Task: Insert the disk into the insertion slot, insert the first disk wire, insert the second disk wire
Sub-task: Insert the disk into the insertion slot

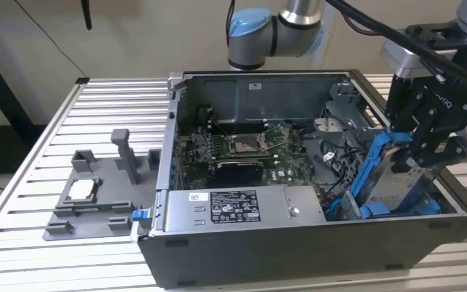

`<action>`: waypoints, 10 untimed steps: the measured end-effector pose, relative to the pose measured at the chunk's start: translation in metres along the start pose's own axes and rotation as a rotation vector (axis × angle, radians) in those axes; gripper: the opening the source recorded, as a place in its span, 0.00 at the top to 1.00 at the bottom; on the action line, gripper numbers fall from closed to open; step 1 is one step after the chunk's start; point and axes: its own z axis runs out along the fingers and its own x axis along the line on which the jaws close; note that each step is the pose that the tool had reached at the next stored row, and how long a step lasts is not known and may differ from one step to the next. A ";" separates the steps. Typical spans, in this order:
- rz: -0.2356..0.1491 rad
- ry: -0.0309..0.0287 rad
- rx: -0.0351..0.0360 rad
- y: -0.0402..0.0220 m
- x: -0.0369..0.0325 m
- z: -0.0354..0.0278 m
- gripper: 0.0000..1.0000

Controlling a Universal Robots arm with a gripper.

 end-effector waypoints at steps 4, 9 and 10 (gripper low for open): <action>0.003 -0.0129 0.0026 0.0003 0.0004 -0.0002 0.64; 0.003 -0.0061 0.0020 0.0004 -0.0004 -0.0131 0.65; 0.003 -0.0063 0.0021 0.0005 -0.0004 -0.0136 0.65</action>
